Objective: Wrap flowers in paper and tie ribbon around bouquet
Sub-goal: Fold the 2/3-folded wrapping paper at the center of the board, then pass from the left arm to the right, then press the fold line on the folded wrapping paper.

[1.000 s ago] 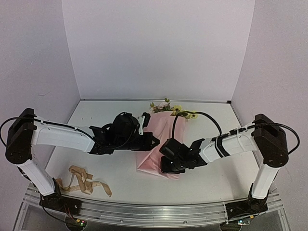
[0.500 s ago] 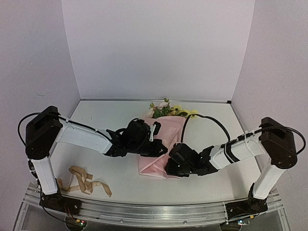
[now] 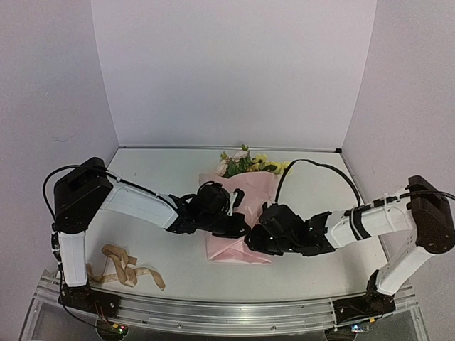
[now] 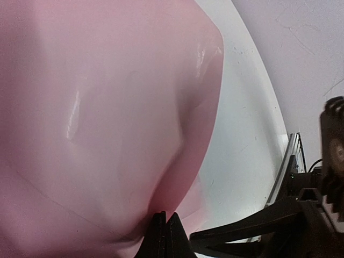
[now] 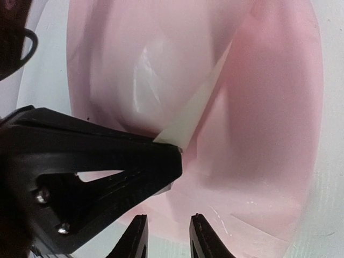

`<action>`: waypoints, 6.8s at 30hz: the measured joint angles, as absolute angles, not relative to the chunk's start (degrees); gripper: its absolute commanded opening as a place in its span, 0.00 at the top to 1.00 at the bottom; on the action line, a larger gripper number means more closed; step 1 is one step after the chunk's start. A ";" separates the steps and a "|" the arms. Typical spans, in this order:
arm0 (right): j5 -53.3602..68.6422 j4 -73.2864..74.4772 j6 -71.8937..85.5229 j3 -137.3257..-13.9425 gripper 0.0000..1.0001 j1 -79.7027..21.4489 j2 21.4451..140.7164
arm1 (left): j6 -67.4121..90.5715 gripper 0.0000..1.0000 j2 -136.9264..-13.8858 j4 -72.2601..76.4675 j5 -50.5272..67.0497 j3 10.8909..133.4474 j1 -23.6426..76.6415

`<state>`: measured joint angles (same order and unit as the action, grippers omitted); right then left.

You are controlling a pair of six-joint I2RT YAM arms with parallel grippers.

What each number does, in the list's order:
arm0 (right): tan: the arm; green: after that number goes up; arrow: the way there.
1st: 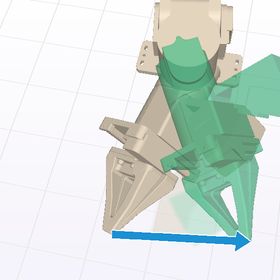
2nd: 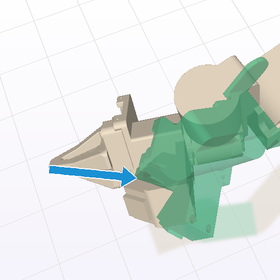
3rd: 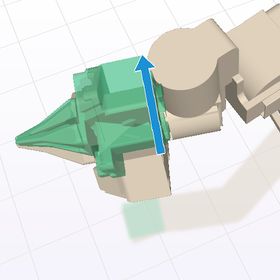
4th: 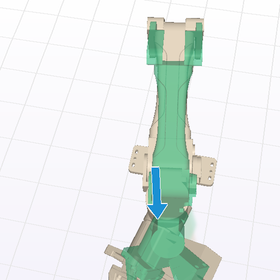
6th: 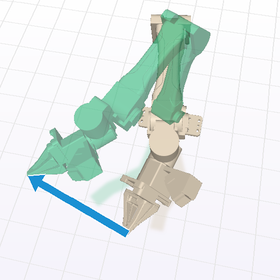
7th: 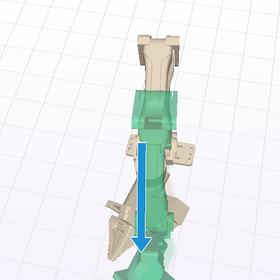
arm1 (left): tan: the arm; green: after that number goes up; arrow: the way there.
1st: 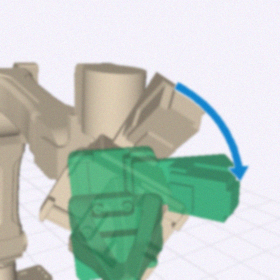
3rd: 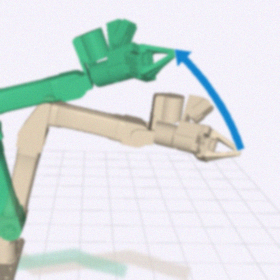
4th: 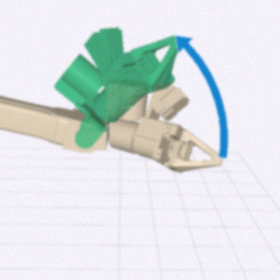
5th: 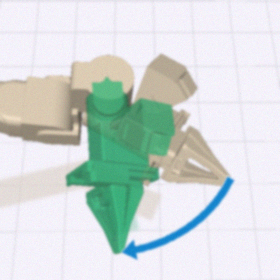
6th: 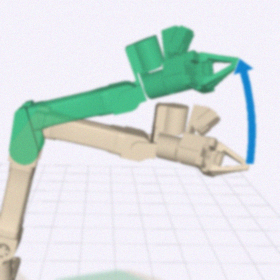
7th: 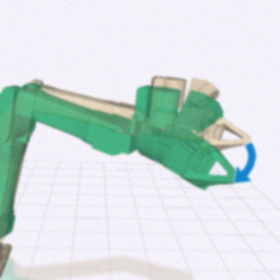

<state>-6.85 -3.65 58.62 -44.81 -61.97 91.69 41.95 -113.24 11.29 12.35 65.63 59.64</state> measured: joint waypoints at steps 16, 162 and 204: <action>5.43 -5.65 56.24 -40.69 0.41 -46.31 85.23 | 41.84 1.00 -114.61 10.55 14.84 65.65 59.64; 19.07 -5.37 55.50 -46.62 0.79 -46.95 94.95 | 47.55 0.88 -120.42 7.51 34.07 67.26 53.78; 18.39 -18.68 61.94 -38.45 0.86 -47.37 100.44 | 55.59 0.78 -115.25 23.46 39.63 52.64 39.47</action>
